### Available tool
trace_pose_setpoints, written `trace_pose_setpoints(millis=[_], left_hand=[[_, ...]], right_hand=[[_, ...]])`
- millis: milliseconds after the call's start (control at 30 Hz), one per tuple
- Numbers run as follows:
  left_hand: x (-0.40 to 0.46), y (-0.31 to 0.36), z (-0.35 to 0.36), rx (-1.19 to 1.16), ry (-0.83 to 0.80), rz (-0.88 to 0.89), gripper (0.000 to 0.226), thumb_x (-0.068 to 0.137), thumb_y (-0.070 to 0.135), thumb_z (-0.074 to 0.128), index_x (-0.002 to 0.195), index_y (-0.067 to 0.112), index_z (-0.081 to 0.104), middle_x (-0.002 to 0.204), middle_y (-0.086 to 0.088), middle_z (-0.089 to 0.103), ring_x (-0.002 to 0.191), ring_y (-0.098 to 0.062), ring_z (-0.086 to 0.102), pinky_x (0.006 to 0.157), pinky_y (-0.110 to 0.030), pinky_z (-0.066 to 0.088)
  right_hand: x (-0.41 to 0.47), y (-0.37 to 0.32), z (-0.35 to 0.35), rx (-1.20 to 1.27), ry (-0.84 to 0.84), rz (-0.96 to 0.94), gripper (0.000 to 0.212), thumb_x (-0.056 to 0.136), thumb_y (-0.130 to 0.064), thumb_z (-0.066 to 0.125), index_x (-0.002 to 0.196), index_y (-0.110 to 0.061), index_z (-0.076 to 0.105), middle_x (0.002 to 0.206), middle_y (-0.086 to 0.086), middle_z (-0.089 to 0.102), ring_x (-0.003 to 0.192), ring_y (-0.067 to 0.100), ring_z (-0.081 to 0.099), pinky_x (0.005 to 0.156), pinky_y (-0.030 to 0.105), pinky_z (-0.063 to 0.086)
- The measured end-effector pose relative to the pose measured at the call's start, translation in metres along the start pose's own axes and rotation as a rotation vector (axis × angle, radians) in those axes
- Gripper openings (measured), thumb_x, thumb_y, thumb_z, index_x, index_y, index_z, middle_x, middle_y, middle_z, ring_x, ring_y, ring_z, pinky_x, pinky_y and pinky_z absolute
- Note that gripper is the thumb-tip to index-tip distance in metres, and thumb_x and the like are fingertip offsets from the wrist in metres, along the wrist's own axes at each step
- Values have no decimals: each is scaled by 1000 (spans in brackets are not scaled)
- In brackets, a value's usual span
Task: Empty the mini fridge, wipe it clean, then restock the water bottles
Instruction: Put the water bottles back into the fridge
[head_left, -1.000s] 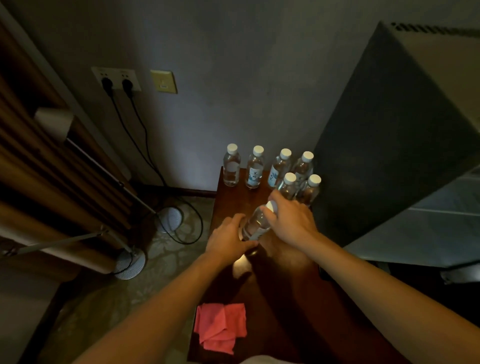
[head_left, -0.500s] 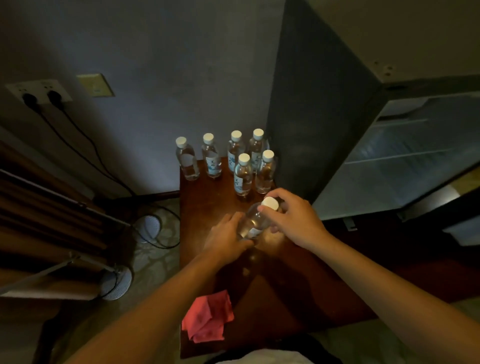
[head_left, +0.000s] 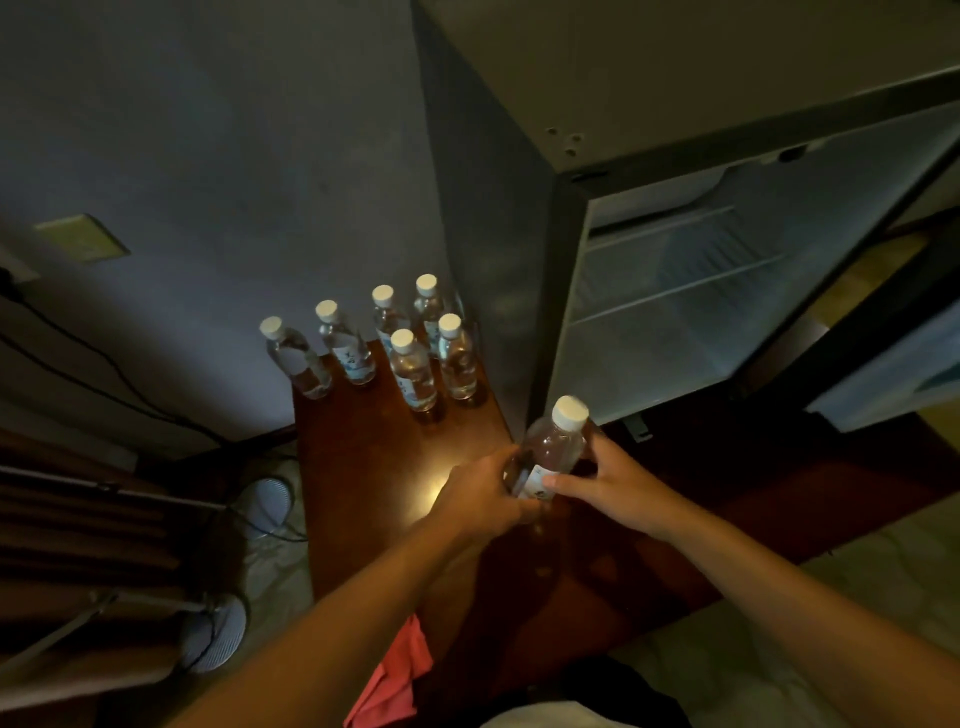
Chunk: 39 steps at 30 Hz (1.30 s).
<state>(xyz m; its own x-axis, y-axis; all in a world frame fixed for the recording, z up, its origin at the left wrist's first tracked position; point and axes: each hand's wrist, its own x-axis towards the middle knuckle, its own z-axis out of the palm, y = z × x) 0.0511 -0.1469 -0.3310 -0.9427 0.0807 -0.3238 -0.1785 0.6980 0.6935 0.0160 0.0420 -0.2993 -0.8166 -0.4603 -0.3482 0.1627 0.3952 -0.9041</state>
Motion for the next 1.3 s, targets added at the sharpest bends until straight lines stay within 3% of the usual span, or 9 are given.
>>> trace_pose_setpoints(millis=[67,233,367,467,600,800,933,1067,1300], left_hand=[[8,10,6,-10,18,-8,61,66,50,81,121,40,57,107,17,65,89,-2,63,76,-28,57],[29,28,7,70,4,-6,70,72,42,84,133,34,50,123,11,59,105,-10,60,85,-33,57],[39,27,-1,172,36,-57,65,78,39,80,135,30,51,130,6,57,111,-14,57,88,-34,55],[43,23,-3,176,98,-153,56,84,38,76,133,32,51,129,5,58,103,-11,58,78,-25,52],[44,26,-4,169,163,-240,49,88,42,72,130,30,51,124,5,60,98,-10,60,80,-28,54],[47,41,-7,165,253,-281,65,85,54,69,139,29,44,125,6,60,107,-12,60,89,-35,55],[49,52,-10,100,318,-269,59,85,57,68,133,29,48,122,9,60,103,-10,60,88,-36,56],[51,58,-8,54,344,-263,49,90,54,62,131,31,50,120,11,62,104,-8,61,90,-39,56],[52,62,-9,78,329,-296,43,92,49,60,128,26,53,122,7,62,106,-11,61,90,-38,55]], right_hand=[[1,4,-12,31,35,-7,55,84,-18,76,126,-37,46,119,-14,62,114,-3,56,105,28,43],[8,22,-40,125,12,30,55,88,-13,70,129,-37,41,126,-10,57,123,14,55,101,43,51],[19,35,-62,-4,-1,21,59,90,-16,68,134,-32,33,129,-14,51,130,9,44,112,34,38],[31,40,-76,-50,-7,31,59,92,-12,64,132,-32,26,130,-8,49,129,10,43,105,27,38],[54,38,-86,-126,14,-25,64,91,-10,66,139,-20,24,134,0,46,126,13,45,91,15,41],[84,43,-91,-194,44,-129,73,83,-23,68,143,-16,27,137,6,40,128,19,45,107,46,43],[97,52,-94,-204,45,-168,63,86,-15,71,137,-18,35,132,3,42,127,21,46,106,45,43],[108,64,-97,-226,59,-184,71,81,-34,70,141,-17,36,136,7,42,128,22,44,106,44,41],[124,61,-99,-257,61,-211,72,84,-19,73,145,-16,33,142,7,38,127,21,47,103,37,44]])
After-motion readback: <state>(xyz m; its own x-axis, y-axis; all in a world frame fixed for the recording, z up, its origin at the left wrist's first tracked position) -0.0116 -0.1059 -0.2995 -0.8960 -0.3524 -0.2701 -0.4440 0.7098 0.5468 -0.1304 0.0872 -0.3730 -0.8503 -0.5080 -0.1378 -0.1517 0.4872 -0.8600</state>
